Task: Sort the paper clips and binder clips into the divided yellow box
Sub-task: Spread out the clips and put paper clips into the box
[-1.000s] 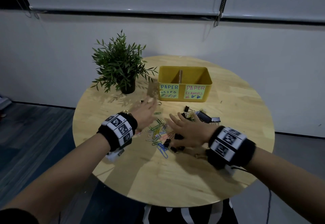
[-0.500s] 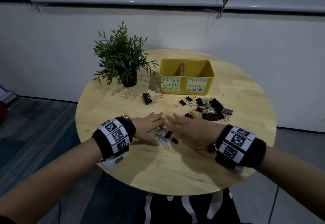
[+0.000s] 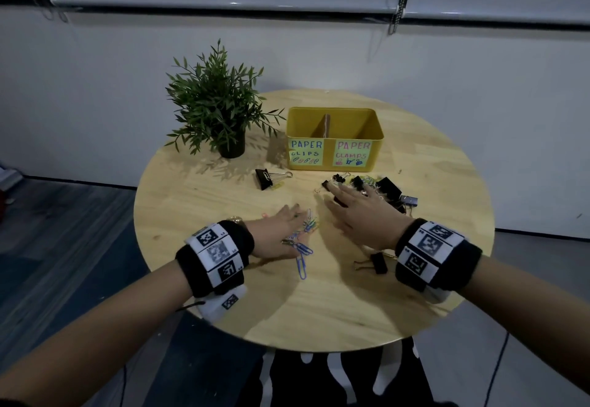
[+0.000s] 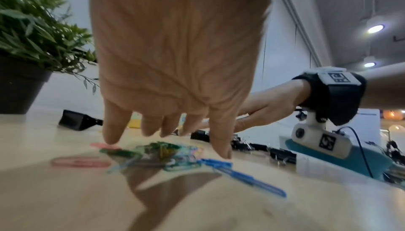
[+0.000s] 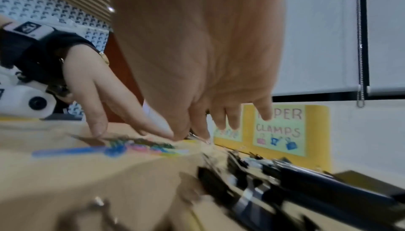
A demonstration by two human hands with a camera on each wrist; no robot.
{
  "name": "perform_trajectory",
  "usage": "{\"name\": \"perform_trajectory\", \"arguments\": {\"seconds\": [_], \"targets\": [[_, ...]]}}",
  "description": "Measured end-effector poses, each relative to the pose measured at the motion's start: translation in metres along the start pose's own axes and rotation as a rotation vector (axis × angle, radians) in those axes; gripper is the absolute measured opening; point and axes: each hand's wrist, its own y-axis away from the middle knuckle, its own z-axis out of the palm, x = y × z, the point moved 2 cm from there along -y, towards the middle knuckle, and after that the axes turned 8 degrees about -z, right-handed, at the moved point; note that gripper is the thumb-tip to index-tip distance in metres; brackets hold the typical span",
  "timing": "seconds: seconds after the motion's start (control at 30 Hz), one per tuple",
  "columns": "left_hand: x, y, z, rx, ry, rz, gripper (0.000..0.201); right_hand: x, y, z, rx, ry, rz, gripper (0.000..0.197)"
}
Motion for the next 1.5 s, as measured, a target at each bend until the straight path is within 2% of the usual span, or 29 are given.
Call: {"name": "perform_trajectory", "arguments": {"seconds": [0.07,0.13,0.2,0.27,0.33,0.47,0.6,0.7,0.77,0.83,1.07,1.17,1.23,1.3,1.5], "targets": [[-0.014,0.006,-0.009,0.132,0.034,-0.137,0.118,-0.009,-0.007,-0.009,0.111,-0.102,-0.029,0.070],[-0.027,0.012,-0.014,0.128,0.032,-0.298,0.140,-0.018,-0.013,-0.012,0.057,-0.254,-0.029,0.098],[-0.031,0.013,-0.014,0.048,0.037,-0.348,0.136,-0.024,-0.020,-0.013,-0.070,-0.372,0.024,0.124],[-0.028,0.007,-0.008,0.061,0.087,-0.323,0.122,-0.031,-0.029,-0.012,-0.132,-0.439,0.080,0.132],[-0.022,-0.001,-0.004,0.107,0.160,-0.278,0.112,-0.037,-0.039,-0.009,-0.117,-0.478,0.123,0.127],[-0.019,-0.017,-0.006,0.248,0.280,-0.206,0.081,-0.033,-0.056,0.000,-0.021,-0.613,0.204,0.101],[-0.023,-0.023,-0.013,0.351,0.368,-0.205,0.041,-0.019,-0.068,-0.001,0.048,-0.640,0.135,0.069],[-0.022,-0.027,-0.018,0.384,0.302,-0.198,0.020,-0.014,-0.076,-0.002,0.078,-0.639,0.105,0.043],[-0.021,-0.031,-0.022,0.388,0.223,-0.179,0.015,-0.014,-0.079,-0.003,0.066,-0.722,0.107,0.022],[-0.022,-0.033,-0.028,0.372,0.163,-0.162,0.016,-0.014,-0.082,-0.006,0.040,-0.760,0.110,0.011],[-0.042,-0.048,-0.046,0.270,0.414,-0.123,0.017,0.006,-0.092,-0.024,-0.105,-0.556,0.066,0.023],[-0.048,-0.049,-0.063,0.276,0.578,-0.119,0.011,0.030,-0.093,-0.041,-0.129,-0.626,0.086,0.014],[-0.051,-0.049,-0.078,0.302,0.696,-0.099,0.009,0.048,-0.093,-0.057,-0.067,-0.781,0.112,0.008],[-0.054,-0.049,-0.095,0.338,0.864,-0.069,0.005,0.065,-0.094,-0.074,0.072,-0.880,0.167,0.009],[-0.049,-0.057,-0.132,0.544,1.283,-0.066,0.012,0.089,-0.124,-0.073,0.543,-0.923,0.338,0.013]]}}
